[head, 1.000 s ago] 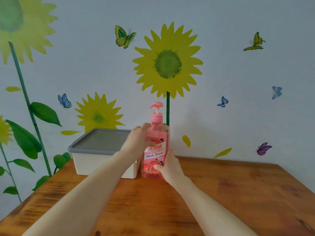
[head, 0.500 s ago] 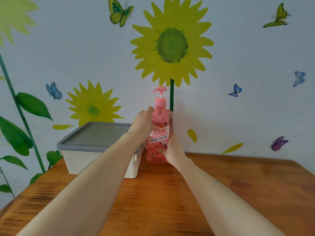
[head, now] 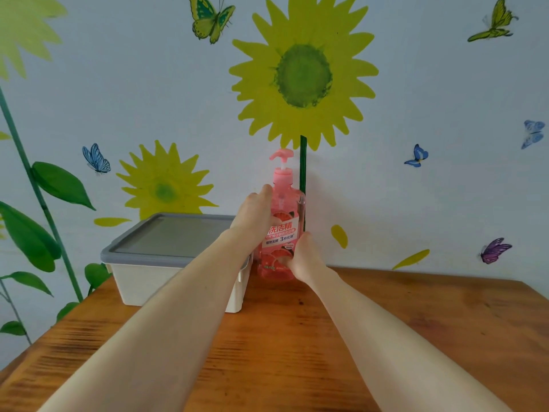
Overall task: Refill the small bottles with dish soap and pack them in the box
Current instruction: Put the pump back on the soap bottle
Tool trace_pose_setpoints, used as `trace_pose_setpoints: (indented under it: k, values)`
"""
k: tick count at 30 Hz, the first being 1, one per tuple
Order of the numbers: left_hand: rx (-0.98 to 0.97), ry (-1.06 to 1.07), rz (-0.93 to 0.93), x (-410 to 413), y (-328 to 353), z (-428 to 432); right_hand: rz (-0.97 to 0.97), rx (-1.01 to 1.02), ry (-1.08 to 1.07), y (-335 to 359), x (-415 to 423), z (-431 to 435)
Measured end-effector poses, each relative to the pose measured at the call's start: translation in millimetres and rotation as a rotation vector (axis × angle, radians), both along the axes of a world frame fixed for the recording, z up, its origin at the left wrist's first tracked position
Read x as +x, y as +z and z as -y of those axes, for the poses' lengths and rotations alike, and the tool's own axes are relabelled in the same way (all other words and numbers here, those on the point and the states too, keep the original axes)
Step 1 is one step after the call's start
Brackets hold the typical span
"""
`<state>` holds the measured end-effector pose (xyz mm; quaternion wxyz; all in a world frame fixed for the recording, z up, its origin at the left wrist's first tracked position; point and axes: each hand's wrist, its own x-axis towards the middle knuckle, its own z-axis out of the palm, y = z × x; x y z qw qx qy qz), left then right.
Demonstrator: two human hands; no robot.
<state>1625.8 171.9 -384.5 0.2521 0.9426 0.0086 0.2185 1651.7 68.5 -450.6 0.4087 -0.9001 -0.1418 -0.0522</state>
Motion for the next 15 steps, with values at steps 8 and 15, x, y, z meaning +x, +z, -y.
trace_pose_setpoints:
  k: [8, 15]
  values:
    - [0.040, 0.051, -0.061, -9.6, 5.4, 10.5, -0.044, -0.053, 0.094, 6.0, -6.5, 9.5]
    - [0.092, 0.086, -0.047, -31.6, 16.4, 12.7, 0.010, -0.124, 0.110, 37.2, -25.6, 29.4]
